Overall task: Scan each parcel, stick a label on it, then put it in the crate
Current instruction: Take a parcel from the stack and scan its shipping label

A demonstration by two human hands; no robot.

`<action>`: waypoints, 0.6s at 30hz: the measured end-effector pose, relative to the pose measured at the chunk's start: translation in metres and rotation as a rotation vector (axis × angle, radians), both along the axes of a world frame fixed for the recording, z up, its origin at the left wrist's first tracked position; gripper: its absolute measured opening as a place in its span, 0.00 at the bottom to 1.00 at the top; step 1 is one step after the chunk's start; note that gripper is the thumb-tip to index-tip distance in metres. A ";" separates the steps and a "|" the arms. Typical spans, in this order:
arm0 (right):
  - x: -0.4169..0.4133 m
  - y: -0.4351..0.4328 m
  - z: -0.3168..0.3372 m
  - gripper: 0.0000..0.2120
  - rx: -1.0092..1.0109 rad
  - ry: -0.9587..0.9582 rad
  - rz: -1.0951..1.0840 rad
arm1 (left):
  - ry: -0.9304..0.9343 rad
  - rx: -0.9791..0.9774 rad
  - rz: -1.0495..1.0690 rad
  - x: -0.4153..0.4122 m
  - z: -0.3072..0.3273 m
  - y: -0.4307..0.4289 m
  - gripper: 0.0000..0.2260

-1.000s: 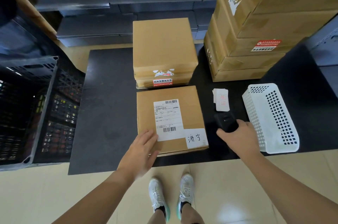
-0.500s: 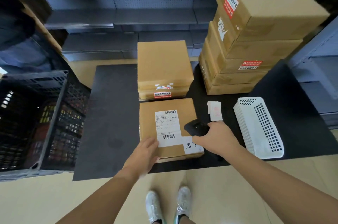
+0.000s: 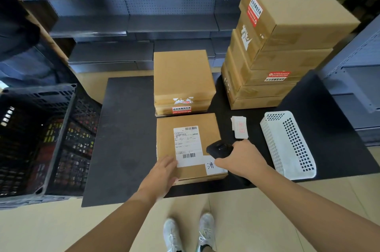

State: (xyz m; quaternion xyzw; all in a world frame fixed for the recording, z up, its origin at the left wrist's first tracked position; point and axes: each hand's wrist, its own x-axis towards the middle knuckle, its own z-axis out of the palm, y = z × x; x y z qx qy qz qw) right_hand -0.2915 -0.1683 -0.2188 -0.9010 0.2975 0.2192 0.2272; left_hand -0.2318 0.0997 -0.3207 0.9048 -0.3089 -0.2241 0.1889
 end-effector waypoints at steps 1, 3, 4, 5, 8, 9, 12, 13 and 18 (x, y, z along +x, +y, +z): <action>0.000 0.000 0.000 0.32 -0.006 0.007 0.000 | 0.000 0.006 0.000 0.000 0.000 0.000 0.24; -0.001 0.000 0.000 0.32 -0.019 0.013 0.001 | 0.000 0.021 -0.003 0.000 0.002 -0.001 0.25; -0.001 0.000 0.001 0.31 -0.022 0.012 -0.001 | 0.001 0.030 -0.003 -0.001 0.003 -0.001 0.25; -0.002 0.000 0.001 0.31 -0.021 0.010 -0.003 | 0.004 0.033 -0.001 -0.001 0.004 -0.001 0.24; -0.004 -0.002 0.001 0.29 -0.013 0.007 -0.011 | 0.004 0.030 0.004 -0.001 0.008 -0.003 0.23; -0.004 -0.002 0.001 0.29 -0.012 0.006 -0.010 | 0.002 0.036 0.001 -0.001 0.009 -0.004 0.23; -0.005 -0.002 0.001 0.29 -0.024 0.013 -0.004 | 0.003 0.048 -0.006 0.000 0.010 -0.004 0.24; -0.005 -0.002 0.002 0.29 -0.029 0.018 -0.001 | 0.007 0.052 -0.006 0.000 0.010 -0.004 0.24; -0.005 -0.002 0.002 0.30 -0.040 0.027 0.007 | 0.023 0.072 0.008 0.001 0.009 -0.005 0.24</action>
